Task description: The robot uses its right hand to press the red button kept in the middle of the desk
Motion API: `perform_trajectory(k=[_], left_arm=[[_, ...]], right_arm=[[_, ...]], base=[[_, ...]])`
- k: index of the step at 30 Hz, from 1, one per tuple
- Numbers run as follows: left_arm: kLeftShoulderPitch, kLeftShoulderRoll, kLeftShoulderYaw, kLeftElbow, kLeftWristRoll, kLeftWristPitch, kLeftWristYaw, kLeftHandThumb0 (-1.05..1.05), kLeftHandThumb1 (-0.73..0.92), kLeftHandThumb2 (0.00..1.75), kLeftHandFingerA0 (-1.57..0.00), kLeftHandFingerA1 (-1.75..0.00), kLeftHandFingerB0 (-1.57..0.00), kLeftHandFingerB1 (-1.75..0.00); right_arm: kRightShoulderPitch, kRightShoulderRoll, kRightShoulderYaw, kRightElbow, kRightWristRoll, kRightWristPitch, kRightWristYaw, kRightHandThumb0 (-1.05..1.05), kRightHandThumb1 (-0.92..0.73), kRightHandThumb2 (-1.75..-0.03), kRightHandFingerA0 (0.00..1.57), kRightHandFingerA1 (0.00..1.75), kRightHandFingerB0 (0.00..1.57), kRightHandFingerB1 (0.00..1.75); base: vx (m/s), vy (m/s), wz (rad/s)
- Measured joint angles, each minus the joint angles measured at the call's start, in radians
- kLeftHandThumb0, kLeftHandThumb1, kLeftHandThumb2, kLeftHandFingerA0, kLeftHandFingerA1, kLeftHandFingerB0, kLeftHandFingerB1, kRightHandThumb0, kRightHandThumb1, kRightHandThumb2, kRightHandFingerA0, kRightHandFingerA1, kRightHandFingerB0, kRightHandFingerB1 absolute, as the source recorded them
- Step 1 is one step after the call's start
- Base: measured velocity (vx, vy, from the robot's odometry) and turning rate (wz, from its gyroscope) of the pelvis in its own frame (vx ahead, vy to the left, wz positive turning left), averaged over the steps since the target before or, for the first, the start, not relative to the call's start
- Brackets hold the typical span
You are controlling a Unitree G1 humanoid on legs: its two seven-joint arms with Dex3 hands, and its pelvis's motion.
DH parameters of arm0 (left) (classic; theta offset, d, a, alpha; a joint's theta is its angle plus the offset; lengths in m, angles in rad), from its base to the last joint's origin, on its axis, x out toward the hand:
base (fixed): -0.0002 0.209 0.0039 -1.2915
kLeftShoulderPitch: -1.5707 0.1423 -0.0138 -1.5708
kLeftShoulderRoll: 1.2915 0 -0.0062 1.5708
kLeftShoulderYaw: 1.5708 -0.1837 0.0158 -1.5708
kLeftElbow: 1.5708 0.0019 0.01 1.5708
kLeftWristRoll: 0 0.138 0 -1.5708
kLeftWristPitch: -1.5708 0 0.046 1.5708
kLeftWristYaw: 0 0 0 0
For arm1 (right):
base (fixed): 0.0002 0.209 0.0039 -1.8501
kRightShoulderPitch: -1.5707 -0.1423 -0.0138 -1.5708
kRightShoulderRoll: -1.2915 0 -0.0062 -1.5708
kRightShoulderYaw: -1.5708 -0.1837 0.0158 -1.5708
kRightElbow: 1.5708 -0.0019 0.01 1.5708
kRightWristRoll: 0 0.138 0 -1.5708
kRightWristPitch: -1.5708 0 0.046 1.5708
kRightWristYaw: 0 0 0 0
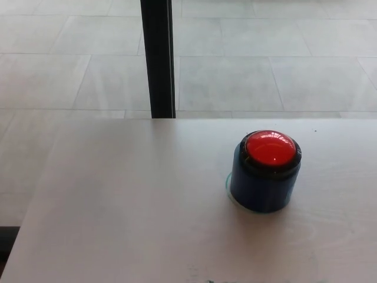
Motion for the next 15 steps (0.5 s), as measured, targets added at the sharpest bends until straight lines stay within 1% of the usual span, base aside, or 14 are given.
perform_trajectory(k=[1,2,3,4,5,6,7,8,9,10,11,12,13,15], left_arm=[[-0.008,0.005,0.022,0.010,-0.009,0.000,0.001,-0.33,0.92,1.18,-0.55,-1.30,-0.45,-1.06],[-0.011,0.007,0.030,0.015,-0.012,0.000,0.002,-0.33,0.92,1.18,-0.55,-1.30,-0.45,-1.06],[-0.018,0.013,0.049,0.024,-0.019,0.000,0.004,-0.35,0.90,1.17,-0.55,-1.37,-0.47,-1.14],[-0.023,0.017,0.064,0.031,-0.027,0.000,0.005,-0.35,0.90,1.17,-0.55,-1.37,-0.47,-1.14],[-0.027,0.020,0.075,0.037,-0.032,0.000,0.006,-0.36,0.91,1.18,-0.54,-1.37,-0.45,-1.12],[-0.032,0.023,0.089,0.046,-0.038,0.000,0.008,-0.35,0.92,1.17,-0.54,-1.35,-0.47,-1.11],[-0.035,0.026,0.101,0.052,-0.043,0.000,0.009,-0.35,0.92,1.17,-0.54,-1.35,-0.47,-1.11],[-0.038,0.028,0.112,0.057,-0.047,0.000,0.010,-0.34,0.91,1.15,-0.54,-1.36,-0.47,-1.12],[-0.041,0.028,0.120,0.062,-0.051,0.000,0.012,-0.34,0.89,1.14,-0.54,-1.37,-0.48,-1.13],[-0.043,0.028,0.126,0.066,-0.054,0.000,0.014,-0.35,0.88,1.17,-0.48,-1.44,-0.37,-1.14],[-0.048,0.028,0.134,0.071,-0.059,0.000,0.016,-0.34,0.91,1.11,-0.49,-1.44,-0.36,-1.13],[-0.051,0.029,0.140,0.074,-0.062,0.000,0.017,-0.35,0.87,1.19,-0.47,-1.47,-0.35,-1.16],[-0.054,0.029,0.145,0.080,-0.067,0.000,0.017,-0.35,0.91,1.16,-0.54,-1.39,-0.47,-1.14],[-0.058,0.031,0.154,0.089,-0.074,0.000,0.020,-0.35,0.92,1.16,-0.54,-1.38,-0.46,-1.13]], right_arm=[[-0.005,-0.008,-0.034,0.001,0.015,0.002,-0.005,-0.80,-0.52,-1.12,0.84,1.09,0.01,0.69],[-0.008,-0.012,-0.047,0.001,0.021,0.003,-0.007,-0.80,-0.52,-1.12,0.84,1.09,0.01,0.69],[-0.015,-0.022,-0.084,0.005,0.038,0.006,-0.010,-0.81,-0.76,-0.74,0.37,1.05,0.00,0.75],[-0.020,-0.031,-0.112,0.010,0.052,0.010,-0.012,-0.81,-0.76,-0.74,0.37,1.05,0.00,0.75],[-0.024,-0.039,-0.133,0.016,0.065,0.015,-0.013,-0.83,-0.75,-0.77,0.23,1.20,0.00,0.80],[-0.029,-0.049,-0.160,0.021,0.079,0.023,-0.015,-0.84,-0.72,-0.78,0.27,1.42,0.00,0.90],[-0.034,-0.056,-0.184,0.021,0.093,0.032,-0.018,-0.84,-0.72,-0.78,0.27,1.42,0.00,0.90],[-0.041,-0.061,-0.206,0.016,0.106,0.041,-0.022,-0.75,-0.66,-0.86,0.10,1.29,0.00,1.13],[-0.048,-0.065,-0.228,0.008,0.119,0.047,-0.026,-0.73,-0.50,-1.11,0.57,1.05,0.26,0.84],[-0.056,-0.067,-0.247,0.002,0.131,0.049,-0.030,-0.57,-0.64,-0.99,0.67,1.62,0.31,1.25],[-0.070,-0.069,-0.276,-0.004,0.147,0.049,-0.039,-0.50,-0.59,-1.14,0.80,1.29,0.35,1.30],[-0.085,-0.070,-0.296,-0.007,0.158,0.047,-0.046,-0.44,-0.53,-1.25,1.07,1.14,0.59,1.01],[-0.103,-0.070,-0.319,-0.011,0.171,0.043,-0.054,-0.40,-0.45,-1.35,1.06,1.12,0.64,1.09],[-0.146,-0.070,-0.364,-0.023,0.197,0.024,-0.070,-0.41,-0.41,-1.36,1.07,1.14,0.77,1.07]], base=[[0.00,0.000,0.00],[0.00,0.000,0.00],[0.00,0.000,0.00],[0.00,0.000,0.00],[0.00,0.000,0.00],[0.00,0.000,0.00],[0.00,0.000,0.00],[0.00,0.000,0.00],[0.00,0.000,0.00],[0.00,0.000,0.00],[0.00,0.000,0.00],[0.00,0.000,0.00],[0.00,0.000,0.00],[0.00,0.000,0.00]])
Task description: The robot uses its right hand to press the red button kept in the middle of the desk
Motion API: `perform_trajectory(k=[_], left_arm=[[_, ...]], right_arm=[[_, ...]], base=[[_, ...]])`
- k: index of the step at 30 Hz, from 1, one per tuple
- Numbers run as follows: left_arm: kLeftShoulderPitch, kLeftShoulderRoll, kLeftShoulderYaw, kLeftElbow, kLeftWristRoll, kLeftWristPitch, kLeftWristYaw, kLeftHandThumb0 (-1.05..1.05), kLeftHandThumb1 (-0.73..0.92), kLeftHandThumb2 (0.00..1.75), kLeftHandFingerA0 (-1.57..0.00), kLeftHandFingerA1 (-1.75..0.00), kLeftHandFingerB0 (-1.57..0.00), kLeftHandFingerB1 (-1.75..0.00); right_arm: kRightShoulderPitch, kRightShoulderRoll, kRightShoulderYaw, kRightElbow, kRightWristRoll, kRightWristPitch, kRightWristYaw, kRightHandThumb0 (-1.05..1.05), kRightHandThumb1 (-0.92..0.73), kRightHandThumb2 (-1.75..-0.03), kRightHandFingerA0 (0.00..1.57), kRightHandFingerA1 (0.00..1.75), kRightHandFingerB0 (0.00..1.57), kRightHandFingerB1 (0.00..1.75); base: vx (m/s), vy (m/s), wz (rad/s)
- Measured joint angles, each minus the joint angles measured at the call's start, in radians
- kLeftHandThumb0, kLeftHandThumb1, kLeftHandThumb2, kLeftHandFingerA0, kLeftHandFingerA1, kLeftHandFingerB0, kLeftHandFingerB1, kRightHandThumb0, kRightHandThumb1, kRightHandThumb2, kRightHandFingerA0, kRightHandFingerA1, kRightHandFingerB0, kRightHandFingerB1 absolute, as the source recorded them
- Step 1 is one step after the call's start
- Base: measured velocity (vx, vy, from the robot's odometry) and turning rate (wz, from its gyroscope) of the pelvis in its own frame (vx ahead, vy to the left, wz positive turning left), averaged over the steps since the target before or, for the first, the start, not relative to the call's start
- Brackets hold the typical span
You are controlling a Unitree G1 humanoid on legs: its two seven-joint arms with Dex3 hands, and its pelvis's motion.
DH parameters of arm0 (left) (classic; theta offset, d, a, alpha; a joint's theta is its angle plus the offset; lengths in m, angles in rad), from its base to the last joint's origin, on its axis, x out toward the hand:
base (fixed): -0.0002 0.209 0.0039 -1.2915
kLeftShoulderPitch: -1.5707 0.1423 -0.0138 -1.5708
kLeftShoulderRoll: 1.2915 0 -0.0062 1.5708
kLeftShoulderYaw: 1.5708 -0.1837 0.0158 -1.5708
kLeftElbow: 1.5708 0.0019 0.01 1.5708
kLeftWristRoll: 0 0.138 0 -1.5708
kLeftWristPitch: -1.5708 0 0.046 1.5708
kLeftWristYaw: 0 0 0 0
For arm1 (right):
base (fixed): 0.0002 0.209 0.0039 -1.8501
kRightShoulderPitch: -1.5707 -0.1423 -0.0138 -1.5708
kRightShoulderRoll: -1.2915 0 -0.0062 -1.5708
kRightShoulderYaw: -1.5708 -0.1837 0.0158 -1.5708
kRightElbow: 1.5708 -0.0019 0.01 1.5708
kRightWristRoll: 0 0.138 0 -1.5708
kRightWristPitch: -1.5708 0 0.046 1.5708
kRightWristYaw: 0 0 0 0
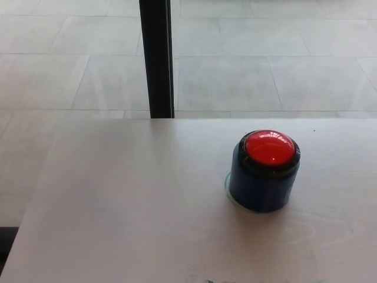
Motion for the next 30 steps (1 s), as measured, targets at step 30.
perform_trajectory(k=[30], left_arm=[[-0.020,0.033,-0.017,0.032,-0.053,0.000,0.026,-0.33,0.87,1.20,-0.47,-1.47,-0.37,-1.15]], right_arm=[[-0.925,-0.142,0.475,-0.269,-0.004,0.020,-0.140,-0.09,-0.53,-1.18,0.97,1.75,0.80,1.51]], base=[[0.00,0.000,0.00]])
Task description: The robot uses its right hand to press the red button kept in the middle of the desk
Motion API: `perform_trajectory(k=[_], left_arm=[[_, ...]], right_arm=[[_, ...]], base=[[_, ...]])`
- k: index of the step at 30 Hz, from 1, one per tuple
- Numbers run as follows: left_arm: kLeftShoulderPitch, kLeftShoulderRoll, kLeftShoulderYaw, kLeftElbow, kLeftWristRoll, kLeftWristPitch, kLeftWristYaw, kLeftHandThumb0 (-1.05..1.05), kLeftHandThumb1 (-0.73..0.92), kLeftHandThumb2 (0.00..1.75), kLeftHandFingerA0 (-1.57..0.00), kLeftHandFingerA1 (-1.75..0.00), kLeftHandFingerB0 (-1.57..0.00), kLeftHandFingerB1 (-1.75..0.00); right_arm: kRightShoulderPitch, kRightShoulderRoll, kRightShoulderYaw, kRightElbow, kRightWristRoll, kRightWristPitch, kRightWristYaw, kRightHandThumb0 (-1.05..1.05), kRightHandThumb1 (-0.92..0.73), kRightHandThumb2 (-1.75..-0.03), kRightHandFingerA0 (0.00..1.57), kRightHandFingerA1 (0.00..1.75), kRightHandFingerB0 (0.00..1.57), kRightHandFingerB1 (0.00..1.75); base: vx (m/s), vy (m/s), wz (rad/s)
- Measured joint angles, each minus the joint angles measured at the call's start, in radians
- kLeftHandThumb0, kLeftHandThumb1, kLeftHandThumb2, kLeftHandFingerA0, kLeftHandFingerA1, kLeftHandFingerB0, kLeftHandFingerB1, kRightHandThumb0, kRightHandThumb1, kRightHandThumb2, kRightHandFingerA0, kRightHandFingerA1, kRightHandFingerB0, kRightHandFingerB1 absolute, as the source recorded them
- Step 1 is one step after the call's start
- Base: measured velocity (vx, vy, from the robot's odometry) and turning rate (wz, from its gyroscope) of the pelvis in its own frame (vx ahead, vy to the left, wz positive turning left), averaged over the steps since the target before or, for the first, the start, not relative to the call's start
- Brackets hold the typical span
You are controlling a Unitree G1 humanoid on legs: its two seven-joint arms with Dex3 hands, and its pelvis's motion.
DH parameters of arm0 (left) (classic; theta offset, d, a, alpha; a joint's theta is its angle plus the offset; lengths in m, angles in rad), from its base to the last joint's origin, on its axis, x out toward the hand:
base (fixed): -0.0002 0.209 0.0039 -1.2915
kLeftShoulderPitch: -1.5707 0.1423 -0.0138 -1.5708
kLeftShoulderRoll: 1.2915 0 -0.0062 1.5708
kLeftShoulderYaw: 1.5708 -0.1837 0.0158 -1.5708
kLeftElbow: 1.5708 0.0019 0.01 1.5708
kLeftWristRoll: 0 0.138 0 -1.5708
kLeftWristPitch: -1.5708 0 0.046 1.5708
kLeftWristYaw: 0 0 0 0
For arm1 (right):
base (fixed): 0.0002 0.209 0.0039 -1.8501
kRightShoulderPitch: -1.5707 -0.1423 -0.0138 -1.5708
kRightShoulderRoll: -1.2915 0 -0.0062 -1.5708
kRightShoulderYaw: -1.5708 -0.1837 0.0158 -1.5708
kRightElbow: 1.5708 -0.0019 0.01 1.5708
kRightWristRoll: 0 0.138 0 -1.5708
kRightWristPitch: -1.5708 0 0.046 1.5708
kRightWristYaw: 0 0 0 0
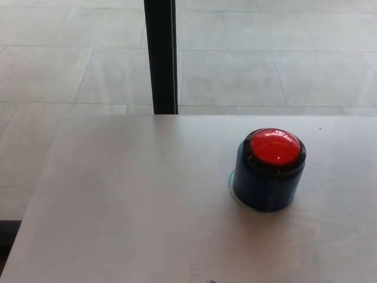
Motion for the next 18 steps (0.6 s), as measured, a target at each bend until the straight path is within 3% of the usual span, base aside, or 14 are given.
perform_trajectory(k=[1,2,3,5,6,9,10,11,12,13,16,18], left_arm=[[0.000,0.000,0.000,0.000,-0.001,0.000,0.000,-0.32,0.87,1.21,-0.47,-1.47,-0.37,-1.17],[0.000,0.000,0.001,0.001,-0.001,0.000,0.000,-0.33,0.91,1.14,-0.54,-1.35,-0.47,-1.11],[0.001,0.001,0.002,0.002,-0.002,0.000,0.000,-0.33,0.87,1.21,-0.49,-1.47,-0.39,-1.20],[0.000,0.001,0.002,0.002,-0.004,0.000,0.000,-0.34,0.91,1.14,-0.57,-1.48,-0.36,-1.13],[-0.001,0.001,0.001,0.002,-0.006,0.000,0.000,-0.34,0.87,1.20,-0.50,-1.48,-0.35,-1.16],[-0.001,0.001,-0.001,0.003,-0.011,0.000,0.000,-0.34,0.92,1.14,-0.52,-1.43,-0.36,-1.12],[-0.004,0.001,-0.002,0.004,-0.013,0.000,0.000,-0.33,0.87,1.19,-0.51,-1.47,-0.39,-1.19],[-0.006,0.002,-0.003,0.006,-0.015,0.000,0.000,-0.34,0.91,1.13,-0.56,-1.41,-0.50,-1.19],[-0.006,0.004,-0.004,0.010,-0.017,0.000,0.001,-0.34,0.91,1.12,-0.55,-1.50,-0.39,-1.19],[-0.006,0.004,-0.004,0.011,-0.018,0.000,0.002,-0.35,0.92,1.16,-0.57,-1.34,-0.47,-1.10],[-0.007,0.004,-0.012,0.008,-0.020,0.000,0.004,-0.35,0.89,1.20,-0.57,-1.33,-0.48,-1.11],[-0.005,0.004,-0.017,0.003,-0.020,0.000,0.005,-0.34,0.92,1.17,-0.57,-1.33,-0.48,-1.10]], right_arm=[[-0.023,0.002,0.016,0.015,0.000,0.005,0.013,-0.08,-0.55,-1.23,0.91,1.75,0.81,1.46],[-0.052,0.008,0.041,0.029,0.000,0.012,0.031,-0.08,-0.55,-1.23,0.94,1.75,0.81,1.44],[-0.075,0.019,0.064,0.036,0.000,0.021,0.045,-0.08,-0.54,-1.24,0.95,1.75,0.84,1.41],[-0.104,0.045,0.100,0.039,0.000,0.035,0.069,-0.11,-0.49,-1.27,0.94,1.75,0.84,1.42],[-0.115,0.066,0.126,0.034,0.000,0.045,0.085,-0.12,-0.46,-1.31,0.95,1.75,0.84,1.45],[-0.114,0.127,0.188,0.011,-0.001,0.073,0.115,-0.11,-0.48,-1.30,0.95,1.75,0.84,1.46],[-0.112,0.143,0.203,0.007,-0.001,0.084,0.125,-0.11,-0.48,-1.28,0.95,1.75,0.84,1.45],[-0.110,0.154,0.213,0.002,-0.001,0.091,0.133,-0.11,-0.48,-1.26,0.93,1.75,0.82,1.45],[-0.103,0.176,0.230,-0.006,-0.001,0.099,0.145,-0.13,-0.49,-1.25,0.95,1.75,0.79,1.50],[-0.096,0.190,0.242,-0.009,-0.002,0.102,0.150,-0.13,-0.49,-1.25,0.96,1.75,0.81,1.49],[-0.053,0.256,0.291,-0.010,-0.010,0.112,0.168,-0.10,-0.47,-1.32,0.98,1.75,0.83,1.47],[-0.029,0.285,0.315,-0.009,-0.018,0.120,0.172,-0.10,-0.47,-1.28,0.96,1.75,0.81,1.46]], base=[[0.00,0.000,0.00],[0.00,0.000,0.00],[0.00,0.000,0.00],[0.00,0.000,0.00],[0.00,0.000,0.00],[0.00,0.000,0.00],[0.00,0.000,0.00],[0.00,0.000,0.00],[0.00,0.000,0.00],[0.00,0.000,0.00],[0.00,0.000,0.00],[0.00,0.000,0.00]])
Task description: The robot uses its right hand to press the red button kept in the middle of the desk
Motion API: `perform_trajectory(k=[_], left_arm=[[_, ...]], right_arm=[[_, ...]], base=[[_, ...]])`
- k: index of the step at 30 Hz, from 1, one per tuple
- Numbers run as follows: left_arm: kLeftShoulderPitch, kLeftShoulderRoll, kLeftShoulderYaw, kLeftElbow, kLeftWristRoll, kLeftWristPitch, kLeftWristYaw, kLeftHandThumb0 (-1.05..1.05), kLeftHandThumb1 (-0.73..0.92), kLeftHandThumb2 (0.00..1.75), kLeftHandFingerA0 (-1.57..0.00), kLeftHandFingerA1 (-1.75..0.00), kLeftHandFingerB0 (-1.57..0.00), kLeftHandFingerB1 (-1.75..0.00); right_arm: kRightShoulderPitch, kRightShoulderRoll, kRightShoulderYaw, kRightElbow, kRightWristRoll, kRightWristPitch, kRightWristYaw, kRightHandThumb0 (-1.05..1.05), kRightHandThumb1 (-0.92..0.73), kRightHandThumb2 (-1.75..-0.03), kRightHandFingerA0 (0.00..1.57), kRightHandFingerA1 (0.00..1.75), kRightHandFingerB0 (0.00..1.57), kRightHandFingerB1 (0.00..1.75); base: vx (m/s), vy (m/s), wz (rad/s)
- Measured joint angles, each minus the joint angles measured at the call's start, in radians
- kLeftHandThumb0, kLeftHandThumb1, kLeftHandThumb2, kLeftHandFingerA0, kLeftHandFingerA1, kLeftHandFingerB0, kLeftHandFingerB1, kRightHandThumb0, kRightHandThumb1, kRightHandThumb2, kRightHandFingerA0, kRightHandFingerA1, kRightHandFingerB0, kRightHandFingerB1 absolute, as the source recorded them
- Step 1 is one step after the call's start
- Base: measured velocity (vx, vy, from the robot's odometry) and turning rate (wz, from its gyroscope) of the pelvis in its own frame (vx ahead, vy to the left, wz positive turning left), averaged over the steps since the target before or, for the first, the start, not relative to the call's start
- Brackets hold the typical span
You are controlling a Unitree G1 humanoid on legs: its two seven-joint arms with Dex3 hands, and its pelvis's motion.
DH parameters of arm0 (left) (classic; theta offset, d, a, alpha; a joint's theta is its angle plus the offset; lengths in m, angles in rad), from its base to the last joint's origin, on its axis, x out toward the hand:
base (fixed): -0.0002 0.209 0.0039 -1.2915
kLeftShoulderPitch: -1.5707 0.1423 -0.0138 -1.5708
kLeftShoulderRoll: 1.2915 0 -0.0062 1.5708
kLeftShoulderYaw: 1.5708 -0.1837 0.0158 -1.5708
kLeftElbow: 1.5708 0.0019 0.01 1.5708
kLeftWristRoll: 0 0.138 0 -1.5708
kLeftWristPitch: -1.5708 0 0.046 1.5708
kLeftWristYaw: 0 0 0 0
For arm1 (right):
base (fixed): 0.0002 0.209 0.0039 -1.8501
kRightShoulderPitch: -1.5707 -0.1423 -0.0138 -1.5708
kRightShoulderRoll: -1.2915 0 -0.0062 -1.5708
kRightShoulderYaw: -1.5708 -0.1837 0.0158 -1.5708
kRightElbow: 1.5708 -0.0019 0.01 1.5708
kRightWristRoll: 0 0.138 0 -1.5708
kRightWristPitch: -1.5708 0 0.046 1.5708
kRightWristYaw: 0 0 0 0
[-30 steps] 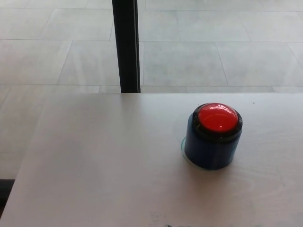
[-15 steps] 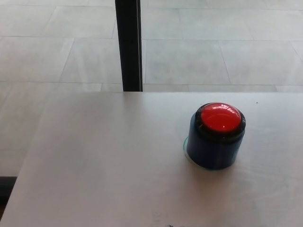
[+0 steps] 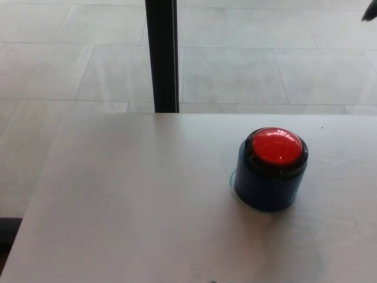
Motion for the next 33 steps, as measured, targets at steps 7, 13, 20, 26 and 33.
perform_trajectory(k=[7,13,20,26,33], left_arm=[[-0.006,0.003,-0.001,0.002,-0.004,0.000,0.001,-0.36,0.92,1.17,-0.57,-1.34,-0.45,-1.08],[-0.010,0.006,-0.001,0.002,-0.011,0.000,0.002,-0.36,0.88,1.20,-0.48,-1.48,-0.34,-1.14],[-0.016,0.012,0.001,0.007,-0.018,0.000,0.006,-0.36,0.89,1.18,-0.55,-1.45,-0.47,-1.17],[-0.018,0.018,-0.003,0.010,-0.019,0.000,0.009,-0.36,0.88,1.18,-0.53,-1.42,-0.47,-1.17],[-0.016,0.018,-0.003,0.010,-0.021,0.000,0.009,-0.35,0.87,1.20,-0.50,-1.50,-0.35,-1.17]], right_arm=[[0.054,0.055,0.097,0.037,-0.055,0.008,0.027,-0.15,-0.46,-1.28,0.93,1.75,0.77,1.54],[0.084,0.075,0.159,0.055,-0.092,0.018,0.058,-0.14,-0.52,-1.21,0.93,1.75,0.79,1.46],[0.136,0.078,0.180,0.073,-0.125,0.018,0.083,-0.14,-0.55,-1.17,0.93,1.75,0.80,1.49],[0.164,0.087,0.179,0.082,-0.149,0.021,0.083,-0.13,-0.46,-1.31,0.96,1.75,0.83,1.47],[0.201,0.115,0.203,0.098,-0.192,0.018,0.069,-0.16,-0.47,-1.27,0.91,1.75,0.79,1.54]], base=[[0.00,0.000,0.00],[0.00,0.000,0.00],[0.00,0.000,0.00],[0.00,0.000,0.00],[0.00,0.000,0.00]])
